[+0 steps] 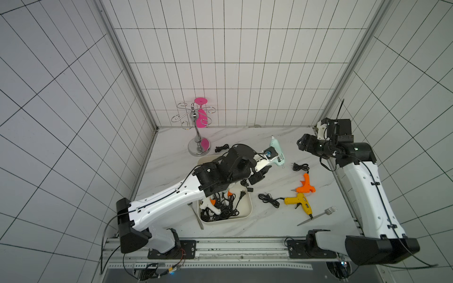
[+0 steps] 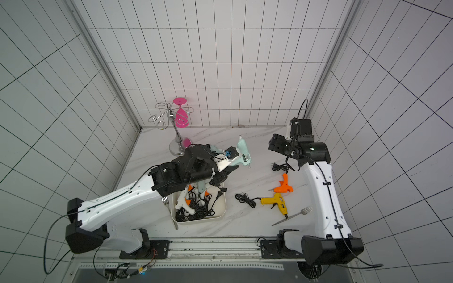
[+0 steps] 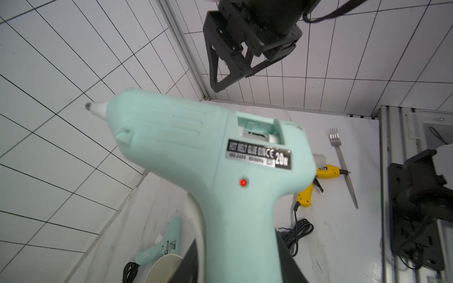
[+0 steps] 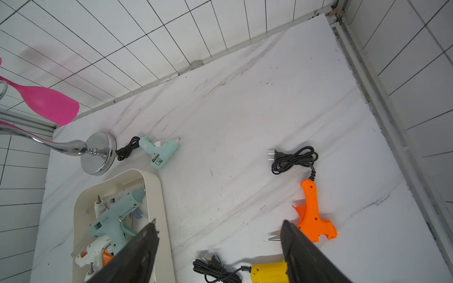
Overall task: Put the hot melt glue gun into the storage box
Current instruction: Pick up the hot melt adhesive gun from the center of the board.
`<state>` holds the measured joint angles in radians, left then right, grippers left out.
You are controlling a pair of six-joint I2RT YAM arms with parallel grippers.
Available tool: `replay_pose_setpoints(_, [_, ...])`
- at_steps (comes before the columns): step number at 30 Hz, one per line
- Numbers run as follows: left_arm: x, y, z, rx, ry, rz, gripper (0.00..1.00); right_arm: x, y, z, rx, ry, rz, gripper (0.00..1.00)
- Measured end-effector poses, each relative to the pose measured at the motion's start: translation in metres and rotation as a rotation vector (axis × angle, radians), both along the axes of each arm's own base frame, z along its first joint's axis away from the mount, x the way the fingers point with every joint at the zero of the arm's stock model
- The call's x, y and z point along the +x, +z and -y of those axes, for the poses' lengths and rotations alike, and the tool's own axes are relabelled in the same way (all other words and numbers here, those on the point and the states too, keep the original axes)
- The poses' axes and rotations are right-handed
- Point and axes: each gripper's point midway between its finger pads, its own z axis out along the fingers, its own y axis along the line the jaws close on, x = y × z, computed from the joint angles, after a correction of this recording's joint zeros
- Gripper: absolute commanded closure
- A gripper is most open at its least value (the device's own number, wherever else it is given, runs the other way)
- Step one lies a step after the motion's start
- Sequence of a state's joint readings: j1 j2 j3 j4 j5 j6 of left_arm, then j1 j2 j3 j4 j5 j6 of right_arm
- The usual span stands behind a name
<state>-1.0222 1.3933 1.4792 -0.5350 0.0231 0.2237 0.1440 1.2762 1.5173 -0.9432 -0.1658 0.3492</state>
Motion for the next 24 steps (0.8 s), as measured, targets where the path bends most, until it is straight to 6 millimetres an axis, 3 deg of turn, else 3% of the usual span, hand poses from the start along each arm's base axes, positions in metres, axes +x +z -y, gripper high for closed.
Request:
replay_pose_setpoints(3, [0.011, 0.000, -0.031, -0.118, 0.018, -0.154, 0.86, 0.000, -0.020, -0.015, 0.057, 0.062, -0.032, 0.20])
replay_pose_setpoints(7, [0.029, -0.030, -0.072, -0.285, 0.076, -0.410, 0.86, -0.001, -0.039, -0.035, 0.137, 0.149, -0.053, 0.20])
replay_pose_setpoints(10, [0.025, -0.060, -0.078, -0.362, 0.062, -0.594, 0.86, -0.006, -0.040, -0.061, 0.166, 0.269, -0.017, 0.19])
replay_pose_setpoints(13, [0.013, -0.077, -0.075, -0.397, 0.016, -0.742, 0.86, -0.028, -0.037, -0.107, 0.129, 0.489, 0.076, 0.20])
replay_pose_setpoints(17, [-0.003, -0.063, -0.069, -0.444, -0.096, -0.840, 0.86, -0.067, -0.027, -0.153, 0.117, 0.751, 0.268, 0.22])
replay_pose_setpoints(21, [-0.004, -0.041, -0.074, -0.529, -0.172, -0.904, 0.86, -0.071, -0.029, -0.158, 0.051, 0.824, 0.438, 0.25])
replay_pose_setpoints(24, [0.004, -0.037, -0.085, -0.596, -0.178, -0.954, 0.86, -0.066, -0.035, -0.161, -0.022, 0.856, 0.539, 0.27])
